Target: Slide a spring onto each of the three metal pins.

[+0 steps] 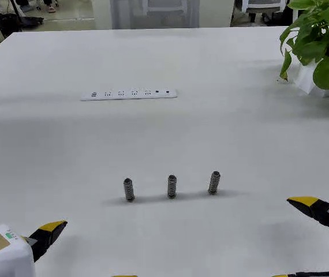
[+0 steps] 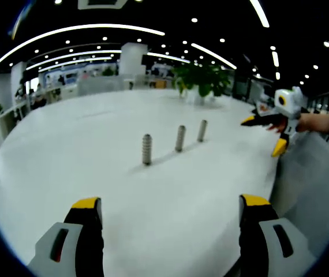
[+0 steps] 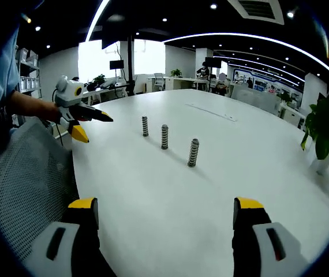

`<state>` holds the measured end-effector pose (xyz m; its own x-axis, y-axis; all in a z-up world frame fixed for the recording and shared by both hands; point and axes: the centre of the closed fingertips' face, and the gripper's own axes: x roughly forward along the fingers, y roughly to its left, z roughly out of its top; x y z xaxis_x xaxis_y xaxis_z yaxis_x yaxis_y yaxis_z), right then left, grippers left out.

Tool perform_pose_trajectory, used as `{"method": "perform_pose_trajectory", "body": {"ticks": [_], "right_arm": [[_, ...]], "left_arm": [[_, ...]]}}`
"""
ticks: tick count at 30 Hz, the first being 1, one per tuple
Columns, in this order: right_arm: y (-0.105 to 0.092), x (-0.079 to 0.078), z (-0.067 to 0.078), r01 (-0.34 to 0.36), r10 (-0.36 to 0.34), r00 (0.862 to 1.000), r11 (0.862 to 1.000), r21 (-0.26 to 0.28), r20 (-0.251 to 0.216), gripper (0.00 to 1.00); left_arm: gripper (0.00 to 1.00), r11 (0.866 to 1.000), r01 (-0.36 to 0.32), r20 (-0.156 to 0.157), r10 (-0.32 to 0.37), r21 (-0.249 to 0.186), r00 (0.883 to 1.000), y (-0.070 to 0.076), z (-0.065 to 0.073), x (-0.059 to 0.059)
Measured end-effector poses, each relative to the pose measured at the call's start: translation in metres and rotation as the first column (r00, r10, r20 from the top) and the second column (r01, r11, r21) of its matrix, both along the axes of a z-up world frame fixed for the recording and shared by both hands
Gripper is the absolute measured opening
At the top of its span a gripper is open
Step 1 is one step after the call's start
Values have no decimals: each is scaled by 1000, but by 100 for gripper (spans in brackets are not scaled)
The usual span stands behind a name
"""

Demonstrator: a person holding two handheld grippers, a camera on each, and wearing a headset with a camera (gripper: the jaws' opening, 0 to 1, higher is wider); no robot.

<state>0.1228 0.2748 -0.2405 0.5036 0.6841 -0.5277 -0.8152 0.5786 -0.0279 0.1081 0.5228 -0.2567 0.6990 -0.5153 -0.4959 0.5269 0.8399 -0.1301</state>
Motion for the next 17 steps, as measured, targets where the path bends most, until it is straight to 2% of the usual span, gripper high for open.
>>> {"method": "perform_pose_trajectory", "body": {"ticks": [4, 7, 8, 9, 12, 17], "right_arm": [[0, -1, 5, 15, -15, 1000, 1000, 6, 26, 99], [6, -2, 8, 0, 0, 999, 1000, 12, 46, 99], [7, -4, 7, -17, 18, 998, 1000, -10, 58, 99], [8, -5, 7, -25, 26, 998, 1000, -17, 63, 99], [9, -6, 5, -34, 35, 998, 999, -16, 53, 99], [8, -5, 0, -50, 54, 997, 997, -57, 64, 99]], "left_arm": [[100, 1000, 16, 4, -16, 10, 1000, -7, -2, 1], [100, 999, 31, 15, -32, 14, 999, -10, -4, 2], [100, 997, 57, 15, -57, 44, 998, -10, -6, 1], [100, 997, 54, 14, -55, 54, 998, -9, -7, 1], [100, 998, 36, 23, -37, 43, 999, -8, -3, 4], [100, 998, 26, 40, -28, 50, 999, -7, 2, 6]]}}
